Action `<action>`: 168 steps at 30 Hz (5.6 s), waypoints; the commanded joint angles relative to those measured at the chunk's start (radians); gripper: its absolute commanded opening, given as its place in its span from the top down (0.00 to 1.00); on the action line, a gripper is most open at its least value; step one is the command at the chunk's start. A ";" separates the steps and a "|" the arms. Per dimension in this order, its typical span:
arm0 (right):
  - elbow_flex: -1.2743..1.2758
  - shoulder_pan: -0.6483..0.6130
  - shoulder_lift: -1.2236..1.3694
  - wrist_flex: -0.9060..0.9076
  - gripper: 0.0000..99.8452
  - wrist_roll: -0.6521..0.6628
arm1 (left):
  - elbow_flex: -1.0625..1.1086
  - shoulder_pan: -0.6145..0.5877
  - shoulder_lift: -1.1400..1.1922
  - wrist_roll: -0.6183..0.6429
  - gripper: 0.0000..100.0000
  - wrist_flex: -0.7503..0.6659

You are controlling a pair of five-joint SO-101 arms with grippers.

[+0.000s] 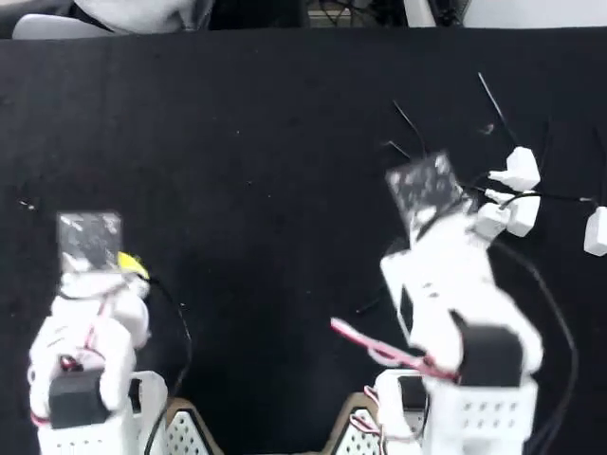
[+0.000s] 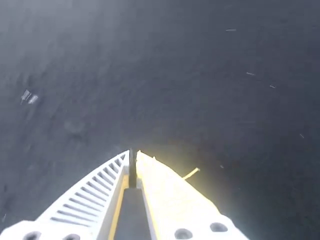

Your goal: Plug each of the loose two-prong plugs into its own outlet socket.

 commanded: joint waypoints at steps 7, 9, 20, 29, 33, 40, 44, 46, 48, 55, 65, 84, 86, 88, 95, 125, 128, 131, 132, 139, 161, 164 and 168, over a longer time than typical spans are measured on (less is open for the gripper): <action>0.374 -0.028 -0.628 -0.018 0.99 -0.321 | 0.108 0.068 -0.008 -0.035 0.97 -0.041; 0.421 -0.035 -0.648 0.000 0.99 -0.347 | 0.171 0.067 -0.028 -0.035 0.97 -0.035; 0.725 -0.009 -0.588 -0.084 0.99 -0.388 | 0.501 0.062 -0.051 -0.035 0.97 -0.034; 0.895 0.037 -0.598 -0.167 0.99 -0.390 | 0.499 0.064 -0.051 -0.035 0.97 -0.034; 0.895 0.035 -0.599 -0.167 0.99 -0.390 | 0.499 0.067 -0.051 -0.035 0.97 -0.034; 0.895 0.037 -0.599 -0.167 0.99 -0.390 | 0.499 0.064 -0.051 -0.035 0.97 -0.034; 0.895 0.038 -0.599 -0.167 0.99 -0.390 | 0.499 0.064 -0.051 -0.035 0.97 -0.034; 0.895 0.038 -0.599 -0.167 0.99 -0.390 | 0.499 0.064 -0.051 -0.035 0.97 -0.034; 0.895 0.038 -0.599 -0.167 0.99 -0.390 | 0.499 0.064 -0.051 -0.035 0.97 -0.034; 0.895 0.038 -0.599 -0.167 0.99 -0.390 | 0.499 0.064 -0.051 -0.035 0.97 -0.034; 0.895 0.038 -0.599 -0.167 0.99 -0.390 | 0.499 0.064 -0.051 -0.035 0.97 -0.034; 0.895 0.038 -0.599 -0.167 0.99 -0.390 | 0.499 0.064 -0.051 -0.035 0.97 -0.034; 0.895 0.038 -0.599 -0.167 0.99 -0.390 | 0.499 0.064 -0.051 -0.035 0.97 -0.034; 0.895 0.038 -0.599 -0.167 0.99 -0.390 | 0.499 0.064 -0.051 -0.035 0.97 -0.034; 0.895 0.038 -0.599 -0.167 0.99 -0.390 | 0.499 0.064 -0.051 -0.035 0.97 -0.034; 0.895 0.038 -0.599 -0.167 0.99 -0.390 | 0.499 0.064 -0.051 -0.035 0.97 -0.034; 0.895 0.038 -0.599 -0.167 0.99 -0.390 | 0.499 0.064 -0.051 -0.035 0.97 -0.034; 0.895 0.038 -0.599 -0.167 0.99 -0.390 | 0.499 0.064 -0.051 -0.035 0.97 -0.034; 0.895 0.038 -0.599 -0.167 0.99 -0.390 | 0.499 0.064 -0.051 -0.035 0.97 -0.034; 0.895 0.038 -0.599 -0.167 0.99 -0.390 | 0.499 0.064 -0.051 -0.035 0.97 -0.034; 0.895 0.038 -0.599 -0.167 0.99 -0.390 | 0.499 0.064 -0.051 -0.035 0.97 -0.034; 0.895 0.038 -0.599 -0.167 0.99 -0.390 | 0.499 0.064 -0.051 -0.035 0.97 -0.034; 0.895 0.038 -0.599 -0.167 0.99 -0.390 | 0.499 0.064 -0.051 -0.035 0.97 -0.034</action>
